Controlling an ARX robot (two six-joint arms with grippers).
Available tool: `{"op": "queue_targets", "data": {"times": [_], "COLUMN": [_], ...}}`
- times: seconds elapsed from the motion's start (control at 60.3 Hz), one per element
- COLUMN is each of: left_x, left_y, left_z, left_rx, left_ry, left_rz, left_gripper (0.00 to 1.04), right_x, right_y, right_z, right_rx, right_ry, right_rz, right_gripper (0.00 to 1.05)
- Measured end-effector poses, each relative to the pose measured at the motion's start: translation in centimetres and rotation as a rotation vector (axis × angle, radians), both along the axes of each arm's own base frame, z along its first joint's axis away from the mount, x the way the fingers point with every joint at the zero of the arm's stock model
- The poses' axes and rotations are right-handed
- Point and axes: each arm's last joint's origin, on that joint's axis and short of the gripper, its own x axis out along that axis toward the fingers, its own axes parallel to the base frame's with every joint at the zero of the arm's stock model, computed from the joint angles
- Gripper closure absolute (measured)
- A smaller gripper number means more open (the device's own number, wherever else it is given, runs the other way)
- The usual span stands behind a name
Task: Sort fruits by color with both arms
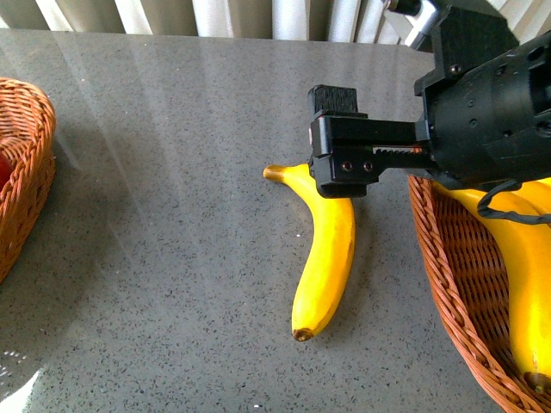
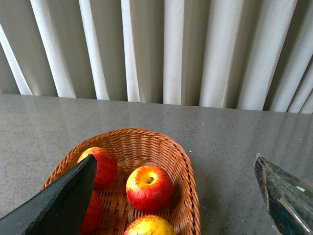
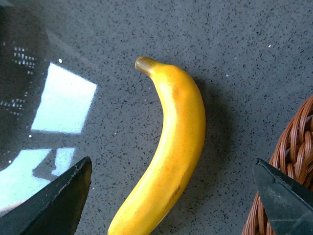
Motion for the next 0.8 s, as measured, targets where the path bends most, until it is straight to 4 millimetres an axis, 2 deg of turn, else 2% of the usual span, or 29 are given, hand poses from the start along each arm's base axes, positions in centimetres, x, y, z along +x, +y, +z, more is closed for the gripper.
{"op": "queue_targets", "data": {"times": [0.431, 0.796], "left_x": [0.0, 0.0], "left_y": [0.0, 0.0], "left_z": [0.0, 0.0], "left_rx": [0.000, 0.000], "left_ry": [0.000, 0.000], "left_rz": [0.000, 0.000], "left_gripper": [0.09, 0.09], "right_x": [2.6, 2.6], "right_y": [1.0, 1.0], "right_z": [-0.4, 0.4], "right_rx": [-0.026, -0.059], "right_ry": [0.032, 0.045], "right_rz": [0.017, 0.007], "right_gripper": [0.09, 0.09]}}
